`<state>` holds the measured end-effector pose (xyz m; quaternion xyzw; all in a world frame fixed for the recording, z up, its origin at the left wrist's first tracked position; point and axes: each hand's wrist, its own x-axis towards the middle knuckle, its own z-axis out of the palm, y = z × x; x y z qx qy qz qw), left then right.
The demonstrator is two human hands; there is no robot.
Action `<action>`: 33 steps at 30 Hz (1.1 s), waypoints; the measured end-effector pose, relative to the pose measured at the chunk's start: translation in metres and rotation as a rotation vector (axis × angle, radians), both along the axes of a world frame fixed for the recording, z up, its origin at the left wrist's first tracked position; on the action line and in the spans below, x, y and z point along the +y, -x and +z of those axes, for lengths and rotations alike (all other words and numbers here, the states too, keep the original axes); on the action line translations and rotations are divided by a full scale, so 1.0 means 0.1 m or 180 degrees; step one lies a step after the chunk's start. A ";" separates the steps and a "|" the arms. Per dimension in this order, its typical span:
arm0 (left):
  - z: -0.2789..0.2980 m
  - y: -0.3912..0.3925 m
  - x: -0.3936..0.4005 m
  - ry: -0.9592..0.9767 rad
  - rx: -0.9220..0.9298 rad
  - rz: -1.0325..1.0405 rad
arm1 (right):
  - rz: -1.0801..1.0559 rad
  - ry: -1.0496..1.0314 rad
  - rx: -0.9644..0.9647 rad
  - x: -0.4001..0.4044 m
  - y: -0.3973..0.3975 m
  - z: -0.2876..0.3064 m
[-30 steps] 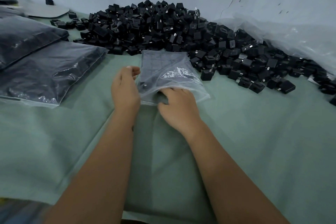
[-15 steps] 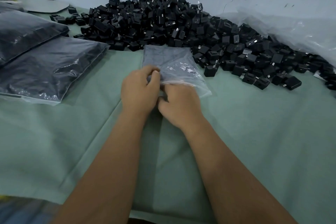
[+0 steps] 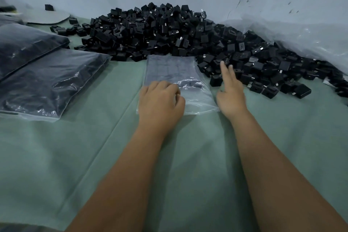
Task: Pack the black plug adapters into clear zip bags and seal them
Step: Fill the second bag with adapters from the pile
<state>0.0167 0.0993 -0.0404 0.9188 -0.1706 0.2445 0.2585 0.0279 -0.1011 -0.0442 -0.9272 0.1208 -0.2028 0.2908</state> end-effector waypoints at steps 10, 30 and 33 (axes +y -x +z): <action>0.01 0.01 0.04 -0.0025 0.0559 -0.0243 | -0.0680 -0.0030 -0.0423 -0.08 -0.10 -0.11; -0.10 -0.07 0.01 -0.0482 0.0436 -0.0120 | -0.0918 -0.1070 -0.1305 0.20 0.26 0.01; -0.09 -0.07 0.01 -0.0408 0.0424 -0.0120 | -0.0624 -0.0957 -0.1708 0.47 0.37 0.07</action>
